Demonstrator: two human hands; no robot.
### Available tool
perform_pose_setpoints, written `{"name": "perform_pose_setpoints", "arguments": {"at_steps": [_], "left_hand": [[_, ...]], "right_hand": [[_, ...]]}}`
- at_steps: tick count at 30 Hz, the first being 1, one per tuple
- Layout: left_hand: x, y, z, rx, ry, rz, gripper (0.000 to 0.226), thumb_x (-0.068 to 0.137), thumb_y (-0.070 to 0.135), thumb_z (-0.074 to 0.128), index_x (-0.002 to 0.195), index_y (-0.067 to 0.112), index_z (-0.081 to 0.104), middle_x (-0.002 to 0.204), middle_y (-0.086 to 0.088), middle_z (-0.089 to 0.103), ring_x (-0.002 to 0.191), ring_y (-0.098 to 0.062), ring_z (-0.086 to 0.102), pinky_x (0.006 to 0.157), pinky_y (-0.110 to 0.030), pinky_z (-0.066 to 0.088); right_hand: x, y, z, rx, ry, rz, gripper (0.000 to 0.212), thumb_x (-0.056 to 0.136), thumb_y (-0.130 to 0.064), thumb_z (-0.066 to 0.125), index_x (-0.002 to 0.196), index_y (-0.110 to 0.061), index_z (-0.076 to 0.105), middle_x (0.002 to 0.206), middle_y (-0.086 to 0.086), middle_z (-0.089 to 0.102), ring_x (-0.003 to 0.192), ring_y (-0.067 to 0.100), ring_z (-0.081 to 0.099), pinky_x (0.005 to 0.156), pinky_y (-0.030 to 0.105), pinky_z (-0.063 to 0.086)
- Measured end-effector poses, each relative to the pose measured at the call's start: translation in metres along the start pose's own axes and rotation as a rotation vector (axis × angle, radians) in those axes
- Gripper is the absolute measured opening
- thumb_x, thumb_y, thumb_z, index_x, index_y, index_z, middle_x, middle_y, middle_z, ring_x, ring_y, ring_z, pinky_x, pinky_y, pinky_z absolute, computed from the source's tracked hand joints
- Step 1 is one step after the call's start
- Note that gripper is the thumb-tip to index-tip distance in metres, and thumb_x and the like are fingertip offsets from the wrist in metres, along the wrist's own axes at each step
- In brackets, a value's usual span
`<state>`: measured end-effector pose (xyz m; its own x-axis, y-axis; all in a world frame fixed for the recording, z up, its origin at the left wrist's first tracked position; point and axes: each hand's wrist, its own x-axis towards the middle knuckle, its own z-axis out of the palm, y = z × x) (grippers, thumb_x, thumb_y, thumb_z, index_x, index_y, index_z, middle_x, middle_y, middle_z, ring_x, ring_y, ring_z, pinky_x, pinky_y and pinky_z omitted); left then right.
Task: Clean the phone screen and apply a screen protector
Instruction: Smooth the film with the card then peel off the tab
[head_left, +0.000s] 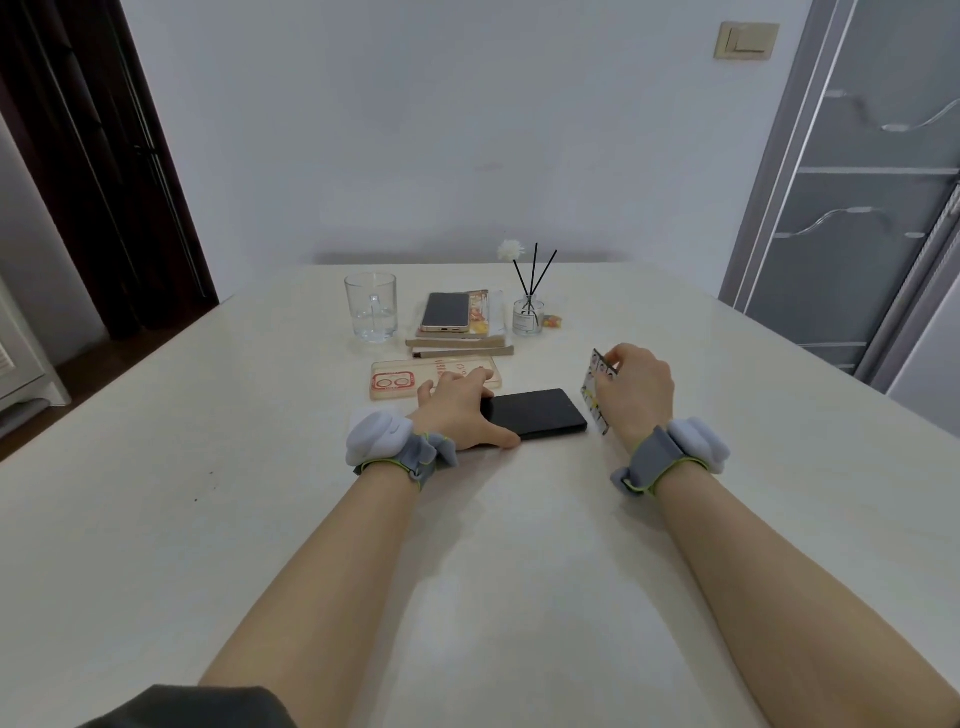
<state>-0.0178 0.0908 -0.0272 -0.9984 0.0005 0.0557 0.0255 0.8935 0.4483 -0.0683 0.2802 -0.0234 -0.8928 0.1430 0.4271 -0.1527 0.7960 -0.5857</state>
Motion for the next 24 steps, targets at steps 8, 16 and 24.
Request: {"name": "perform_pose_setpoints", "arguments": {"at_steps": [8,16,24], "left_hand": [[-0.001,0.000,-0.001,0.017,0.003,0.004,0.090,0.071,0.047,0.073,0.144,0.022,0.027,0.134,0.006,0.052,0.135,-0.021,0.026,0.114,-0.045,0.013],[-0.001,0.000,0.000,0.011,0.004,0.008,0.088,0.071,0.046,0.073,0.144,0.022,0.027,0.134,0.006,0.052,0.134,-0.020,0.026,0.114,-0.045,0.013],[-0.001,-0.001,-0.001,0.006,0.001,0.008,0.088,0.072,0.045,0.073,0.143,0.023,0.027,0.135,0.007,0.052,0.135,-0.019,0.026,0.114,-0.043,0.013]], "right_hand": [[-0.014,-0.024,0.010,0.221,-0.085,-0.193,0.016,0.085,-0.015,0.061,0.100,-0.009,0.066,0.091,0.013,0.067,0.088,0.028,0.060,0.073,0.033,0.046],[-0.006,-0.005,0.005,0.100,-0.016,-0.169,0.016,0.089,-0.016,0.052,0.098,-0.009,0.063,0.083,0.012,0.066,0.072,0.023,0.050,0.064,0.026,0.032],[-0.010,-0.009,0.007,0.168,-0.141,-0.203,0.016,0.086,-0.013,0.059,0.100,-0.008,0.065,0.090,0.015,0.067,0.086,0.029,0.061,0.071,0.032,0.044]]}}
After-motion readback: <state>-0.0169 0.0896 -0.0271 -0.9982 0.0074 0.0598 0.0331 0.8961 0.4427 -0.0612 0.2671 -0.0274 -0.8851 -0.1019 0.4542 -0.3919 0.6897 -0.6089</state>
